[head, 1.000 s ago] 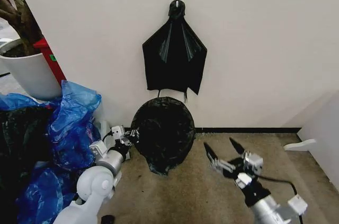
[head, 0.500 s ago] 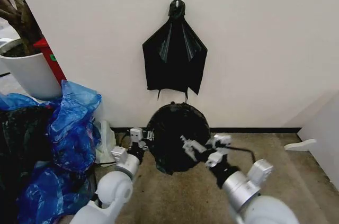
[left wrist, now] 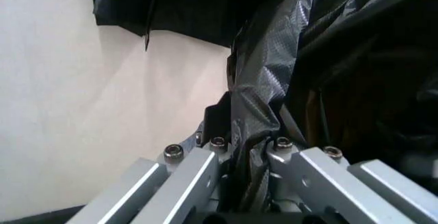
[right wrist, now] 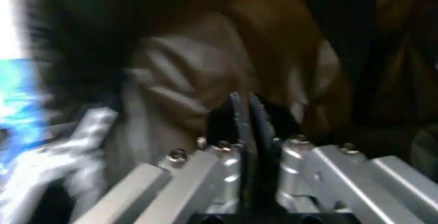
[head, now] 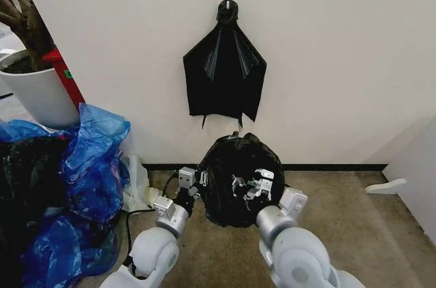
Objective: Place the garbage bag over the trash bin.
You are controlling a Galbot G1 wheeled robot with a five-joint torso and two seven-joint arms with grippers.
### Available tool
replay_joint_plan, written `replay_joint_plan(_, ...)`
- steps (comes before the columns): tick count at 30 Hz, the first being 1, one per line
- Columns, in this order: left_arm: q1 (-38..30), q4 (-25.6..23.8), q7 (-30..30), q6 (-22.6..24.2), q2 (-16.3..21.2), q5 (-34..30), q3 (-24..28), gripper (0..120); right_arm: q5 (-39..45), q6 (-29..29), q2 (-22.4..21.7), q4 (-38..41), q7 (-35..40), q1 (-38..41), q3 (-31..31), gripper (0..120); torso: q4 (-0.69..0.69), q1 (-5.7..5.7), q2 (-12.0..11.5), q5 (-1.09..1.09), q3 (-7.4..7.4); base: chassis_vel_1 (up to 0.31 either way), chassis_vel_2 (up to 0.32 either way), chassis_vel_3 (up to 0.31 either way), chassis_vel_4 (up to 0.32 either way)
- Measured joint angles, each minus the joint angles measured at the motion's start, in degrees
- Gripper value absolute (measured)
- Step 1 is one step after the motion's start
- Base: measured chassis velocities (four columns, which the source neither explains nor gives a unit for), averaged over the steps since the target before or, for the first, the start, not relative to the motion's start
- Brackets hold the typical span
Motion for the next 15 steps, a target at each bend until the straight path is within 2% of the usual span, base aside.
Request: replay_joint_plan(15, 3.16, -3.35, 1.51, -1.02, 0.31, 3.89, 1.46, 1, -2.81, 0.42, 4.67, -8.86, 4.61, 5.03, -2.76, 0, 0.00, 0.00, 0.00, 0.00, 0.00, 0.000, 0.000, 0.000, 0.000)
